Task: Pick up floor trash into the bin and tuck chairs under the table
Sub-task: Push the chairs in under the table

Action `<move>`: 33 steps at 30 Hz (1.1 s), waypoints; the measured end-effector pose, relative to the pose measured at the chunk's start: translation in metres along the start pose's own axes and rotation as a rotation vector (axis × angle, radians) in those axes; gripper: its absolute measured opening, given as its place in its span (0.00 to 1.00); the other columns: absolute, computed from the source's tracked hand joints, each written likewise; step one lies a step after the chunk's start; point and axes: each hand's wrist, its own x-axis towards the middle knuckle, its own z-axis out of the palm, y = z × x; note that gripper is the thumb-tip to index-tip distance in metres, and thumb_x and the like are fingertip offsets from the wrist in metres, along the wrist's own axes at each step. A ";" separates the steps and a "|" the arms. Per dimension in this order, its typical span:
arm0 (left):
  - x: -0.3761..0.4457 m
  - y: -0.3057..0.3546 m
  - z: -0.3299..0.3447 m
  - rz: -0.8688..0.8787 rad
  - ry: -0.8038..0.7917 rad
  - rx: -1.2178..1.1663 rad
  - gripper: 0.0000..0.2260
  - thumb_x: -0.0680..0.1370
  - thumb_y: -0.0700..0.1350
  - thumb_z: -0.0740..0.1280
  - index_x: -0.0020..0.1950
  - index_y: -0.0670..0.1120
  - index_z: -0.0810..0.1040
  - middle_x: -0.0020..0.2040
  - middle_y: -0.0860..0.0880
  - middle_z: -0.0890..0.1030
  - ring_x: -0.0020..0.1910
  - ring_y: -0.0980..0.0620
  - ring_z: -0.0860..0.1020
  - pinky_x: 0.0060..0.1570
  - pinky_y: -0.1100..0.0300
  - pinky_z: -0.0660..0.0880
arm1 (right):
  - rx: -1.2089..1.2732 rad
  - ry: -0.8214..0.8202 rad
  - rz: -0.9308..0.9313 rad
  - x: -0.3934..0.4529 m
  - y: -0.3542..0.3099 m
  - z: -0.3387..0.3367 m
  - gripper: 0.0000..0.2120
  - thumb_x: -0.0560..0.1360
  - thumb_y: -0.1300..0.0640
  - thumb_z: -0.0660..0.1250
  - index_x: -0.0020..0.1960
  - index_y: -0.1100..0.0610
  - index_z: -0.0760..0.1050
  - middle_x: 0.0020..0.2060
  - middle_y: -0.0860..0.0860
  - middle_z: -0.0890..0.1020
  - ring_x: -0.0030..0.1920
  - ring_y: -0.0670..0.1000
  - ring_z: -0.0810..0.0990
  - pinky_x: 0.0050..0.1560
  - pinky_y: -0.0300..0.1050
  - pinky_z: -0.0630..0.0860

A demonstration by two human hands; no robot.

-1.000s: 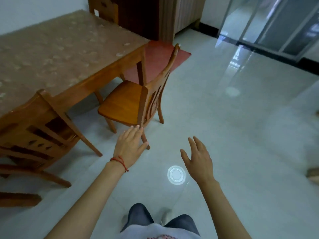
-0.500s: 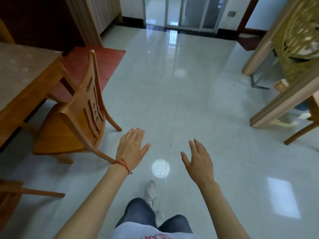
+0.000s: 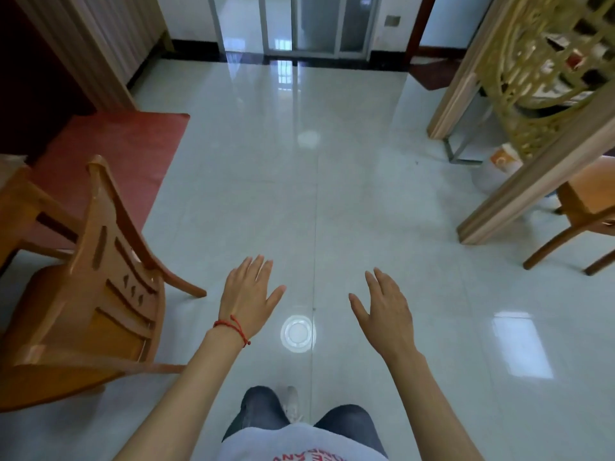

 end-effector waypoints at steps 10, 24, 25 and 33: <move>0.115 0.007 0.000 -0.025 -0.036 -0.001 0.27 0.78 0.57 0.54 0.72 0.44 0.59 0.74 0.44 0.62 0.73 0.45 0.56 0.70 0.51 0.55 | -0.003 -0.017 -0.033 0.120 0.011 -0.011 0.27 0.78 0.45 0.57 0.71 0.57 0.60 0.73 0.54 0.61 0.73 0.54 0.57 0.71 0.47 0.56; 0.241 0.030 -0.012 -0.385 0.030 -0.100 0.27 0.78 0.57 0.54 0.73 0.44 0.57 0.75 0.44 0.58 0.74 0.45 0.54 0.72 0.50 0.53 | -0.097 -0.185 -0.401 0.323 0.021 -0.046 0.27 0.78 0.44 0.56 0.71 0.58 0.60 0.73 0.55 0.61 0.73 0.55 0.58 0.71 0.48 0.56; 0.243 0.028 -0.012 -0.416 0.035 -0.109 0.27 0.78 0.57 0.54 0.73 0.44 0.57 0.75 0.44 0.58 0.74 0.45 0.54 0.72 0.50 0.52 | -0.097 -0.192 -0.425 0.332 0.017 -0.046 0.27 0.78 0.44 0.56 0.71 0.58 0.60 0.73 0.55 0.62 0.73 0.55 0.58 0.71 0.49 0.56; 0.254 -0.012 -0.023 -0.618 0.061 -0.111 0.27 0.78 0.57 0.53 0.73 0.44 0.57 0.75 0.44 0.58 0.74 0.46 0.53 0.72 0.51 0.53 | -0.077 -0.258 -0.622 0.394 -0.048 -0.029 0.26 0.77 0.46 0.58 0.70 0.59 0.62 0.72 0.57 0.63 0.73 0.56 0.59 0.70 0.51 0.58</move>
